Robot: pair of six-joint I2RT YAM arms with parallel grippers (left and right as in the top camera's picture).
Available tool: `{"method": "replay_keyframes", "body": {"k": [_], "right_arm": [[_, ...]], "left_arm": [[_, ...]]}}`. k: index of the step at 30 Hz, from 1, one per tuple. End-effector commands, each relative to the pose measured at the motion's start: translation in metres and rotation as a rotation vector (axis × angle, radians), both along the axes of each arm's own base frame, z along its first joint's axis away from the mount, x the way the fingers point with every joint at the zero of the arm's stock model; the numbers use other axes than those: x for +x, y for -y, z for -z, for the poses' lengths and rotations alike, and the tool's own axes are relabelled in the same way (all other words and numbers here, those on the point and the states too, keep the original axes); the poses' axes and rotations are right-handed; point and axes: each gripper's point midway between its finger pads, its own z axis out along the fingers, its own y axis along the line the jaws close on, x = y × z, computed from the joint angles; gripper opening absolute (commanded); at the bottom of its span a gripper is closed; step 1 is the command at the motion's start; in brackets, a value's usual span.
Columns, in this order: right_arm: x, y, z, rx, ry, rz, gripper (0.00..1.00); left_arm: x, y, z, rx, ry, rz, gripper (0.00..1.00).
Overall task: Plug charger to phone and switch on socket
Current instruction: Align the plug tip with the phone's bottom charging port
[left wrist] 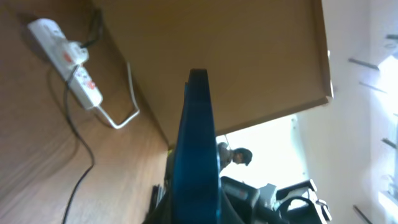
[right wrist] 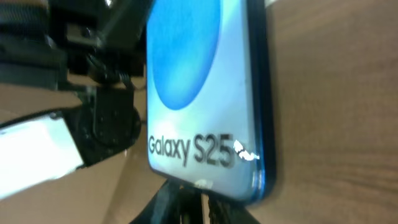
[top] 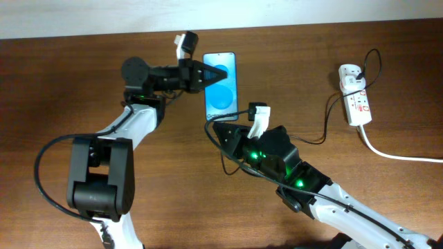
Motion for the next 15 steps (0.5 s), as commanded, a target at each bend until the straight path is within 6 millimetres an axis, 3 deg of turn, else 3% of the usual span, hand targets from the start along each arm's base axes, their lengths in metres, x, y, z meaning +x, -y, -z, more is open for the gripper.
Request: {"method": "replay_keyframes", "body": {"k": [1, 3, 5, 6, 7, 12, 15], "right_arm": [[0.010, 0.007, 0.000, -0.027, -0.019, 0.027, 0.21], [0.003, 0.005, 0.009, -0.054, -0.047, -0.010, 0.30], [-0.004, 0.000, 0.006, -0.072, -0.016, -0.073, 0.46], [-0.008, -0.002, 0.001, -0.076, 0.005, -0.107, 0.59], [-0.011, -0.002, -0.004, -0.076, 0.018, -0.118, 0.63], [-0.025, 0.012, -0.027, -0.124, 0.110, -0.130, 0.73], [-0.032, 0.043, -0.019, -0.251, 0.097, -0.049, 0.74]], "left_arm": [[-0.024, 0.009, 0.007, 0.040, -0.008, 0.118, 0.00], [-0.019, 0.002, 0.007, 0.037, 0.011, 0.098, 0.00], [-0.017, -0.002, 0.007, 0.037, 0.011, 0.087, 0.00], [-0.015, -0.005, 0.007, 0.036, 0.016, 0.079, 0.00], [-0.013, -0.007, 0.007, 0.036, 0.019, 0.074, 0.00], [-0.013, -0.007, 0.007, 0.033, 0.055, 0.071, 0.00], [-0.009, -0.008, 0.006, 0.026, 0.054, 0.051, 0.00]]}}
